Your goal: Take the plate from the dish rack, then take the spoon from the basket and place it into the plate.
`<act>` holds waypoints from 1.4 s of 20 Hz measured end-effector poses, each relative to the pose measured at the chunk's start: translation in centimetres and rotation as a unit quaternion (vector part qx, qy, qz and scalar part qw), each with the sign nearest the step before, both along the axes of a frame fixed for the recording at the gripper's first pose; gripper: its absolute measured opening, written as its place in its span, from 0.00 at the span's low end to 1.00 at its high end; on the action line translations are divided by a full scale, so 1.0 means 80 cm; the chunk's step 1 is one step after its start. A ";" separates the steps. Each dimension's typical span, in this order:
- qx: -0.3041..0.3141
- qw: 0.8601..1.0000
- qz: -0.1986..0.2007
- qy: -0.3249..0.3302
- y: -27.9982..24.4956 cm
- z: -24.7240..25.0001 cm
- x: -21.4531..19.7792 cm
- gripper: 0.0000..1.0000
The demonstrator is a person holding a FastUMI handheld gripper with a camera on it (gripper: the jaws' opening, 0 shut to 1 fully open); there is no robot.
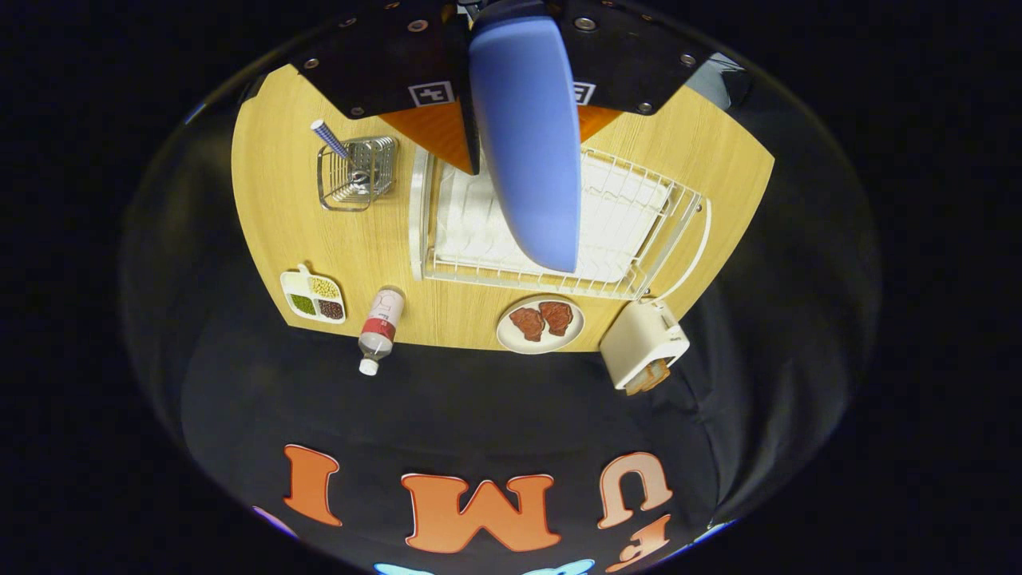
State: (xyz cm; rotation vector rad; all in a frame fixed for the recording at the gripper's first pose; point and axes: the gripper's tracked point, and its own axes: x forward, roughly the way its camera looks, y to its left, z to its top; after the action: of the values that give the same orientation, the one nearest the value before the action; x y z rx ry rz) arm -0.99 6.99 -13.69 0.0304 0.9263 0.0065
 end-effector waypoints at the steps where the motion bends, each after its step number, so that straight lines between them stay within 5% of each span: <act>1: 0.002 1.000 0.006 0.001 0.003 -0.006 -0.012 0.37; 10: 0.068 0.996 0.010 0.051 0.027 -0.102 -0.086 0.38; 20: 0.218 0.970 0.020 0.103 0.070 -0.184 -0.122 0.38; 24: 0.202 0.976 -0.004 0.084 0.044 -0.203 -0.110 0.38; 28: 0.192 0.978 0.002 0.078 0.038 -0.210 -0.110 0.49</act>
State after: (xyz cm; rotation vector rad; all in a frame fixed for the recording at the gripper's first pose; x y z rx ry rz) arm -9.76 10.00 -30.49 0.3923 1.0703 0.1902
